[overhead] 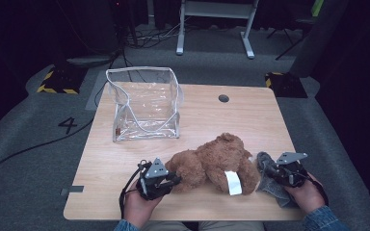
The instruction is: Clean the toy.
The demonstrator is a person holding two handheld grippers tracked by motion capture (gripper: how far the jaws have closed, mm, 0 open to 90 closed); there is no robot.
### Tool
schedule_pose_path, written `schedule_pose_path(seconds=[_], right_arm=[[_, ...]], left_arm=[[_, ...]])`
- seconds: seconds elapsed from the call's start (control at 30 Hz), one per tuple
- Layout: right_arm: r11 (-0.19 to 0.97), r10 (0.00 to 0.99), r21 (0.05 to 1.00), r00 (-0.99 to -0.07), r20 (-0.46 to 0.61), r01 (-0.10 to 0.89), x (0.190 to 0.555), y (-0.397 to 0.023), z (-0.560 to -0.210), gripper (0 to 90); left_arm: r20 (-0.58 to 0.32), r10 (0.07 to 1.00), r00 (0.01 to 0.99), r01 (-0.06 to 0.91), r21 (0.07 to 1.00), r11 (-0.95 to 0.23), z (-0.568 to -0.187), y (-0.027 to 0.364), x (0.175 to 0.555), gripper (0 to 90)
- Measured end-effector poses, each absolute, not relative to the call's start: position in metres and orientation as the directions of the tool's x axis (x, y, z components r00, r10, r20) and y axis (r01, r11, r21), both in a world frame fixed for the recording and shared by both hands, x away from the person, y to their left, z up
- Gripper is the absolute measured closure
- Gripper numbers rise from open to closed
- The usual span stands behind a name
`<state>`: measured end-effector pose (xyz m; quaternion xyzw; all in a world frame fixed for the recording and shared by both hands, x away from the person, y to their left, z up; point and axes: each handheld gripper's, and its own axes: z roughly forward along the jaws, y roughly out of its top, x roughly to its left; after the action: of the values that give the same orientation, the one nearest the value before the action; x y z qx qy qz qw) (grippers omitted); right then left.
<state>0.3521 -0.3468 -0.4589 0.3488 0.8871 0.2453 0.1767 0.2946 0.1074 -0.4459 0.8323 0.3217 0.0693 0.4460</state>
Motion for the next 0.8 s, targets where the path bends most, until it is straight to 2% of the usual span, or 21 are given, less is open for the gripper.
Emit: schedule_pose_path(seconds=[0.07, 0.2, 0.33, 0.43, 0.6, 0.73, 0.8], right_arm=[[0.598, 0.723, 0.596, -0.682, -0.111, 0.536, 0.35, -0.349, -0.448, 77.2], [0.538, 0.717, 0.695, -0.692, -0.079, 0.478, 0.342, -0.35, -0.411, 77.2], [0.501, 0.684, 0.767, -0.727, -0.066, 0.401, 0.332, -0.341, -0.376, 77.0], [0.492, 0.629, 0.808, -0.774, -0.072, 0.325, 0.325, -0.32, -0.352, 77.0], [0.512, 0.546, 0.819, -0.834, -0.079, 0.258, 0.324, -0.279, -0.34, 76.8], [0.542, 0.467, 0.814, -0.88, -0.085, 0.209, 0.327, -0.242, -0.338, 76.7], [0.556, 0.437, 0.81, -0.895, -0.095, 0.186, 0.328, -0.225, -0.34, 76.6]], left_arm=[[-0.163, 0.602, 0.782, 0.469, 0.789, -0.396, -0.446, 0.107, 0.294, 79.3], [-0.162, 0.598, 0.785, 0.467, 0.79, -0.398, -0.446, 0.105, 0.294, 82.9], [-0.164, 0.595, 0.787, 0.466, 0.789, -0.399, -0.446, 0.104, 0.293, 83.9], [-0.158, 0.597, 0.787, 0.465, 0.788, -0.403, -0.446, 0.105, 0.293, 84.6], [-0.163, 0.596, 0.787, 0.469, 0.785, -0.405, -0.447, 0.104, 0.294, 88.6], [-0.161, 0.601, 0.783, 0.471, 0.785, -0.403, -0.446, 0.106, 0.294, 88.6], [-0.178, 0.598, 0.781, 0.48, 0.784, -0.394, -0.447, 0.108, 0.293, 85.8]])
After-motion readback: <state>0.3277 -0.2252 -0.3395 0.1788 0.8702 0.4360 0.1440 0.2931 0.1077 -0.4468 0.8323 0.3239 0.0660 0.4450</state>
